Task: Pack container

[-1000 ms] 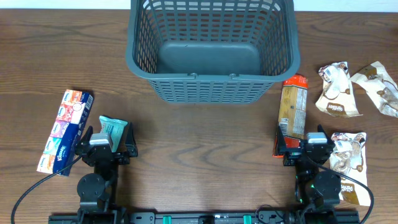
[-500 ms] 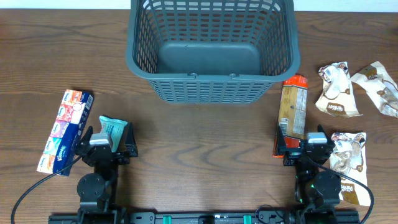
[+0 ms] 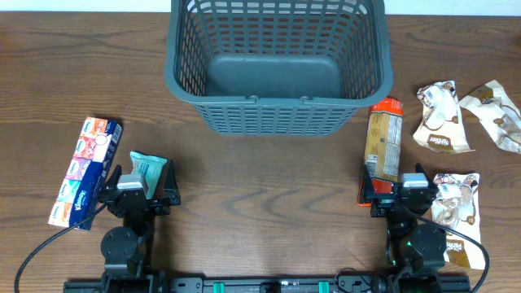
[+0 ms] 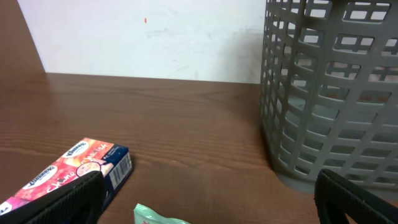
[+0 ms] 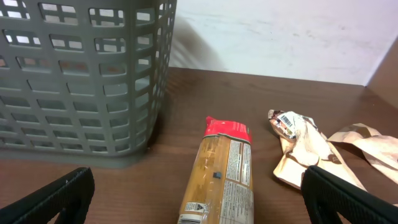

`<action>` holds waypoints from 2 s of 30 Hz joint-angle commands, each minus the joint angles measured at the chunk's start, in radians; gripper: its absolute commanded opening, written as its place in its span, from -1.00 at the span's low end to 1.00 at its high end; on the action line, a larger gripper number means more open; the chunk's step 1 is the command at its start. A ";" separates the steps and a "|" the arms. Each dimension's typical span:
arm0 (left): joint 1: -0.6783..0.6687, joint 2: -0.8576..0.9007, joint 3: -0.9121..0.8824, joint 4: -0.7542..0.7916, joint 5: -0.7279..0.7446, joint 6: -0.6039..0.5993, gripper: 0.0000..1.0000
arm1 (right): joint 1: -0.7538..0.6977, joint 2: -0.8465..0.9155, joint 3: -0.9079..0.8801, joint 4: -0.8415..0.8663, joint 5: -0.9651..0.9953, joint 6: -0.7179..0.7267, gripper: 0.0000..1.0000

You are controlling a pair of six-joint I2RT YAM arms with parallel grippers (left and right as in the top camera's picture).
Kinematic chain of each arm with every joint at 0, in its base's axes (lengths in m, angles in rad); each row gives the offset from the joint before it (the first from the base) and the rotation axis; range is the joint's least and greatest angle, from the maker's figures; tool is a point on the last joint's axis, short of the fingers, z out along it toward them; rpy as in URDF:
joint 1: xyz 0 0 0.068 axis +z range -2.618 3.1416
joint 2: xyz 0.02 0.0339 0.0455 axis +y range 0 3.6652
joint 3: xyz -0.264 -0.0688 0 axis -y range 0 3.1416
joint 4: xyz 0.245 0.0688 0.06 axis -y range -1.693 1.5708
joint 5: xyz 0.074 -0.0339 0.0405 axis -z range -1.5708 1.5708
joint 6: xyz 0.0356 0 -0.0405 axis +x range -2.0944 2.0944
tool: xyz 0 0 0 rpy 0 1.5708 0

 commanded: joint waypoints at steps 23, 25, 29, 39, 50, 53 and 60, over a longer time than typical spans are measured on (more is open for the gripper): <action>-0.005 0.017 -0.017 -0.038 -0.059 -0.002 0.98 | -0.169 0.383 0.545 -0.310 -0.023 0.142 0.98; -0.005 0.034 -0.017 -0.038 -0.059 -0.002 0.97 | -0.189 0.491 0.661 -0.396 -0.065 0.135 0.98; -0.005 0.069 -0.017 -0.038 -0.059 -0.002 0.98 | -0.208 0.680 0.886 -0.597 -0.175 0.135 0.99; -0.005 0.091 -0.017 -0.022 -0.059 -0.002 0.97 | -0.208 0.985 1.247 -0.962 -0.445 0.103 0.98; -0.005 0.091 -0.017 -0.012 -0.059 -0.002 0.98 | -0.285 1.197 1.251 -0.996 -0.251 0.206 0.99; -0.005 0.091 -0.017 -0.011 -0.059 -0.002 0.97 | -0.310 1.310 1.251 -0.997 -0.242 0.203 0.99; -0.005 0.091 -0.017 -0.011 -0.058 -0.002 0.98 | -0.322 1.503 1.251 -0.943 -0.232 0.176 0.99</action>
